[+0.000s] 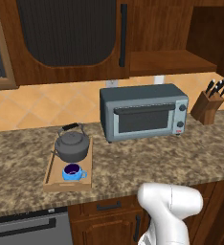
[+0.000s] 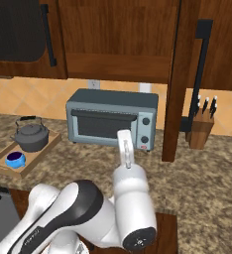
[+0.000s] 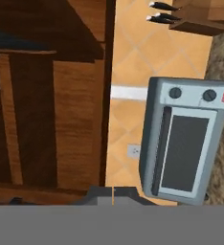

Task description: Pick the kettle from the counter and place it on the tray. Then pick the mug from the cabinet and place it on the tray. Then close the cabinet doors.

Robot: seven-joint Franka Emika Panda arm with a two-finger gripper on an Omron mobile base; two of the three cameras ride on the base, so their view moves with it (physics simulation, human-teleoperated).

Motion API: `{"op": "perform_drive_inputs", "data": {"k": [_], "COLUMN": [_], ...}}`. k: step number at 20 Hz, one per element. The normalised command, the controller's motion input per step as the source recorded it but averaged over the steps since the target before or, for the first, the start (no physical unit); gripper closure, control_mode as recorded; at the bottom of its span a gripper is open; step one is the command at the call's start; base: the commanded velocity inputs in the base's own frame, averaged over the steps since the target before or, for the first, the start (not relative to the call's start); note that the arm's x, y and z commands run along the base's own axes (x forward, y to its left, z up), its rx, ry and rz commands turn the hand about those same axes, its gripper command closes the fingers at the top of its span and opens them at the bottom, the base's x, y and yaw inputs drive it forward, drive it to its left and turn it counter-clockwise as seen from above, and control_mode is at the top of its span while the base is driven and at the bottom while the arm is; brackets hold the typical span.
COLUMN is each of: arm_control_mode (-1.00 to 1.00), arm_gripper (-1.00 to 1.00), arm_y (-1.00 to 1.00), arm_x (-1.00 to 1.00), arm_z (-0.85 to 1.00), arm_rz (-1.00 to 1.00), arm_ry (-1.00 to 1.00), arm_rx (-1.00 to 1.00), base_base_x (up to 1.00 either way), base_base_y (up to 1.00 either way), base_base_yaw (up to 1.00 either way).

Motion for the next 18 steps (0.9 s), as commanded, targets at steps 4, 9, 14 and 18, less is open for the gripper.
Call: {"op": "perform_drive_inputs", "data": {"k": [4,9,14,18], "arm_control_mode": [-1.00,-1.00,-1.00,-1.00], "arm_gripper": [1.00,1.00,1.00,1.00], "arm_y": [-0.26,-0.30,-0.35,-0.28], "arm_x": [0.00,0.00,0.00,0.00], "arm_z": [-0.05,0.00,0.00,0.00], "arm_rz": [0.00,0.00,0.00,0.00], "arm_ry": [0.00,0.00,0.00,-0.01], "arm_rx": [0.09,0.14,0.20,0.15], "base_base_x": [0.00,0.00,0.00,0.00], "base_base_y": [0.00,0.00,0.00,0.00], "base_base_yaw": [0.00,0.00,0.00,0.00]}}
